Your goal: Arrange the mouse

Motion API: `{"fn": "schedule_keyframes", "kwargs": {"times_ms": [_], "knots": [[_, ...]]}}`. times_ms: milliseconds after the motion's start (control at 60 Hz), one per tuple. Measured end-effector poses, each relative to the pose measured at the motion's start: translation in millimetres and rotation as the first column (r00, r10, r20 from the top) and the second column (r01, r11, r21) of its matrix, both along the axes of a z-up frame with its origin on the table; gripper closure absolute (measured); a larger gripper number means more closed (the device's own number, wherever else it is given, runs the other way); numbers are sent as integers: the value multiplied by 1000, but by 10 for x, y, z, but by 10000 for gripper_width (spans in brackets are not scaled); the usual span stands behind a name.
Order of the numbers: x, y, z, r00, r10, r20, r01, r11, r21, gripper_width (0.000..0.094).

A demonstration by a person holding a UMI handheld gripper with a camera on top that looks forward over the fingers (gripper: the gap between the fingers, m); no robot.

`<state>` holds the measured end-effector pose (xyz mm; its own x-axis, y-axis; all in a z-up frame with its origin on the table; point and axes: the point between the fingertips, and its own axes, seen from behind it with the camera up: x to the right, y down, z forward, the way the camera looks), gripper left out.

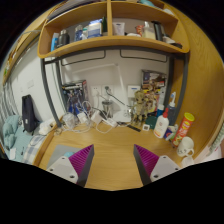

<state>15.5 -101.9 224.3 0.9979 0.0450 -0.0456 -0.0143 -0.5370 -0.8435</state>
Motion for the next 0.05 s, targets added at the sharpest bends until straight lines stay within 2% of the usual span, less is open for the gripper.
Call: {"fn": "schedule_keyframes", "kwargs": {"times_ms": [50], "knots": [[145, -62, -33, 1000, -5, 6, 5, 1000, -5, 155]]}}
